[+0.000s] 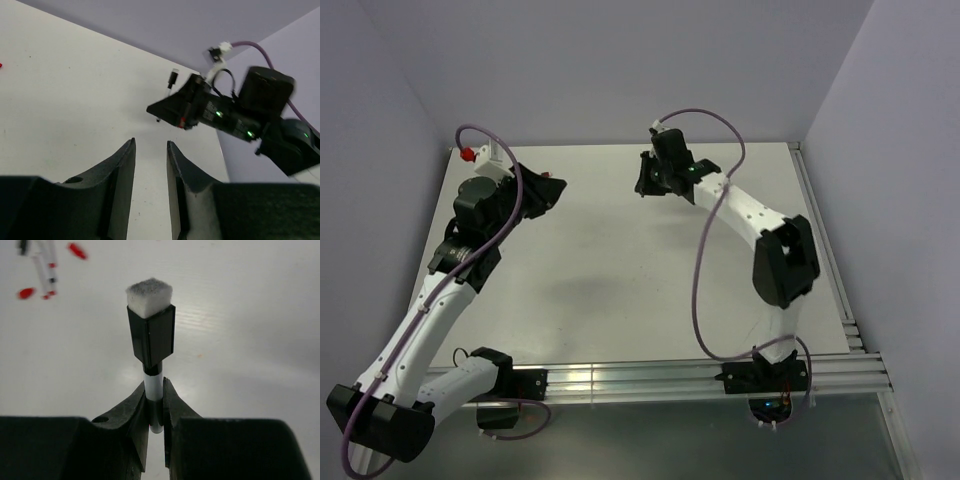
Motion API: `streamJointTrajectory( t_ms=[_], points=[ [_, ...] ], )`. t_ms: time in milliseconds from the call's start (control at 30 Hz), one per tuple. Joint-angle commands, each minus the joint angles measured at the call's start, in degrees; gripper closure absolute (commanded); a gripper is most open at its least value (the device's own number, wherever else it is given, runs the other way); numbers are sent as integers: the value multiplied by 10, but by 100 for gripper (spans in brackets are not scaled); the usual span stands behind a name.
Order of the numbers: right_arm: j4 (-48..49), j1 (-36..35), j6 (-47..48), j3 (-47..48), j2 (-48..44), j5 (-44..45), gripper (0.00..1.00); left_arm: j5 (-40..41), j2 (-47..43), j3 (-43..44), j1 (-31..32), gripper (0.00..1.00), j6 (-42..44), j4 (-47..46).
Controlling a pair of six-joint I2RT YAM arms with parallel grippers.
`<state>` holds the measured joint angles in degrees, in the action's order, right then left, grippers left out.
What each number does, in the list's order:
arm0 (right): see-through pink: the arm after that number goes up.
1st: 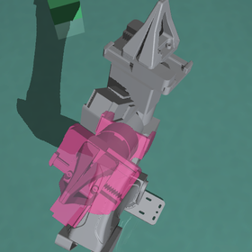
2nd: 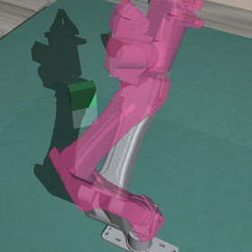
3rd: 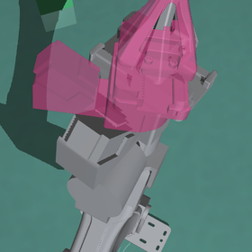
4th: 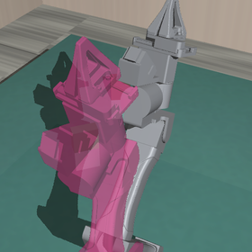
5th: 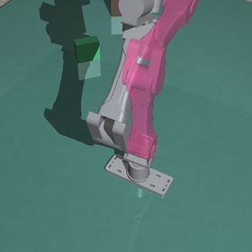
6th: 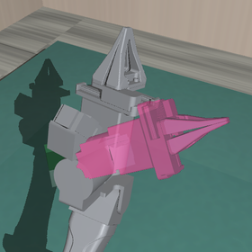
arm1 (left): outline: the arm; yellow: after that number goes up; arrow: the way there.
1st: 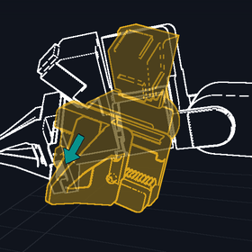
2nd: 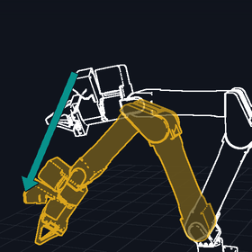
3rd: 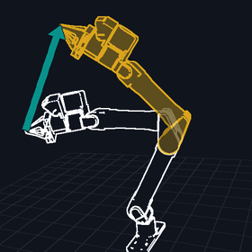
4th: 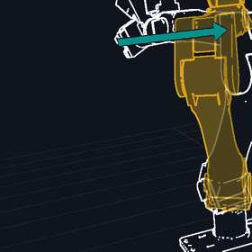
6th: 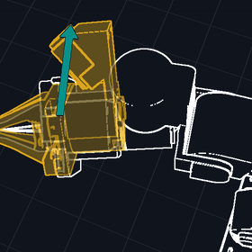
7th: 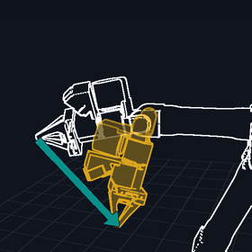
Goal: Insert the pens into the pen caps
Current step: Move the pen cap.
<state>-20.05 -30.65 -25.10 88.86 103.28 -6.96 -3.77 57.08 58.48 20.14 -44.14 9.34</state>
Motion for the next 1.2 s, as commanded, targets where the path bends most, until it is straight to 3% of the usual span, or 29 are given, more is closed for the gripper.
streamJointTrajectory(
  t_ms=[0, 200, 367, 433, 567, 667, 767, 833, 1000, 1067, 1167],
  points=[
    [-135, 20, 34, 110, 105, 92, 100, -21, -21, -8, -12, 65, 27, 12],
    [-214, 28, 44, 263, 258, 144, 89, -36, -37, -39, -25, 64, 42, 15],
    [-199, 28, 35, 218, 256, 148, 80, -41, -39, -51, -38, 63, 49, 20],
    [-184, 28, 29, 195, 238, 145, 76, -44, -39, -57, -43, 61, 45, 15],
    [-158, 27, 25, 137, 205, 150, 55, -47, -32, -63, -49, 58, 36, 11],
    [-151, 28, 24, 116, 186, 152, 49, -43, -26, -63, -53, 55, 31, 11],
    [-135, 28, 21, 84, 146, 157, 42, -41, -26, -61, -56, 60, 27, 9],
    [-113, 26, 15, 61, 116, 167, 38, -34, -31, -59, -57, 50, 27, 6],
    [-40, 26, 12, -24, -24, 158, 18, -8, -36, -31, -60, 41, 25, 2],
    [9, 27, 13, -66, -90, 141, 0, 0, -33, -20, -64, 44, 20, 1],
    [67, 32, 6, -111, -158, 97, 0, 10, -20, 1, -72, 43, 5, 13]
  ],
)
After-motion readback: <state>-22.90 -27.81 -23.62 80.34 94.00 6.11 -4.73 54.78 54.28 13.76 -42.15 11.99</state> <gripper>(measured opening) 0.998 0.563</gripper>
